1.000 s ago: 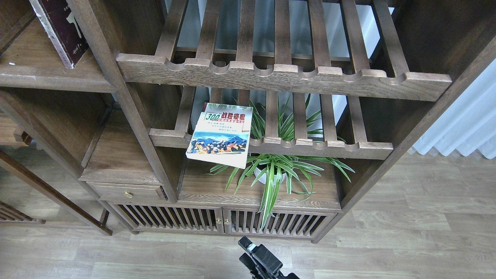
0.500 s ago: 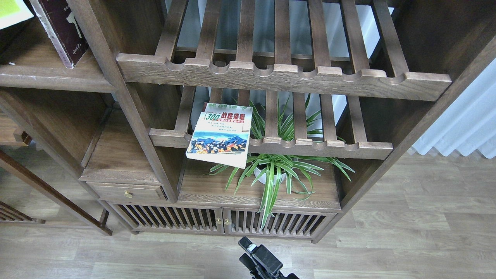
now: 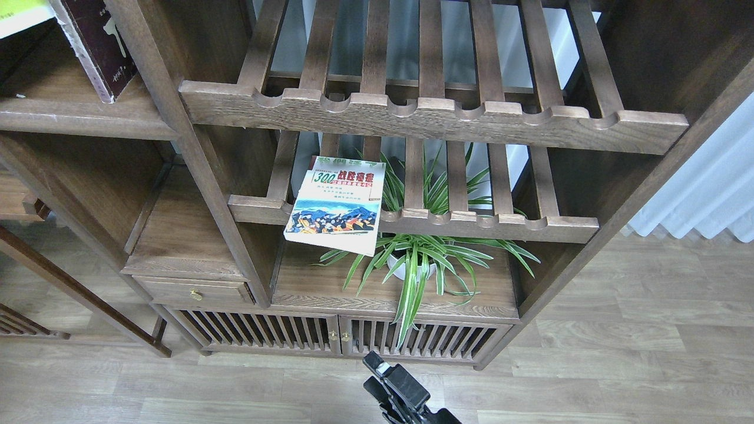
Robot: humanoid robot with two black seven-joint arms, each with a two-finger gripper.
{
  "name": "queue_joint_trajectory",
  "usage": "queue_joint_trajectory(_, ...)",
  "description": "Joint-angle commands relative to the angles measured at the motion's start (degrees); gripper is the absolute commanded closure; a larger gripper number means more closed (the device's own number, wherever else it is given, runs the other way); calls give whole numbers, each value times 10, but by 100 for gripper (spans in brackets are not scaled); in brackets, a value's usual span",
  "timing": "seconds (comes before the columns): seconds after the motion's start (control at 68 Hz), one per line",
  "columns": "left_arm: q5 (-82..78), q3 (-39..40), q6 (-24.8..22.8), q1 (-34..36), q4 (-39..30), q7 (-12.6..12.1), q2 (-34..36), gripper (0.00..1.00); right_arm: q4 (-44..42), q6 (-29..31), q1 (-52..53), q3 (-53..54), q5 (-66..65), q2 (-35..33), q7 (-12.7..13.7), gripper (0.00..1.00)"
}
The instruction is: Organize books on shelf
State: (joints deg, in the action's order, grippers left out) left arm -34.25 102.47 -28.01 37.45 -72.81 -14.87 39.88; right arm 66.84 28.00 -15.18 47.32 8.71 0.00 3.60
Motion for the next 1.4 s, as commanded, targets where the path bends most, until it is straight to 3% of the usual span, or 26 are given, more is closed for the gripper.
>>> queue_joint_trajectory(0.0,1,3,0,5,-2,-1,9,93,2,0,13,0,0,0,0,10)
queue_joint_trajectory(0.279,16,3,0,25,14,0,14,93,2,0,44,0,1,0,0,9)
queue_joint_trajectory(0.412,30,-21,0,48,57,8,14,93,2,0,48,-1,2,0,-1,9)
queue_joint_trajectory(0.676,31,-107,0,121,136,48,14,93,3,0,48,1,3,0,-2,9)
queue_joint_trajectory(0.779,35,-136,0,150,159,80,7,94,3,0,47,1,3,0,-7,9)
queue_joint_trajectory(1.0,35,-175,0,166,186,114,7,94,3,0,44,1,10,0,-10,9)
queue_joint_trajectory(1.088,37,-196,0,172,209,141,11,94,4,0,41,1,11,0,-10,9)
queue_joint_trajectory(1.382,52,-229,0,205,267,175,-8,93,12,0,36,8,11,0,-11,9)
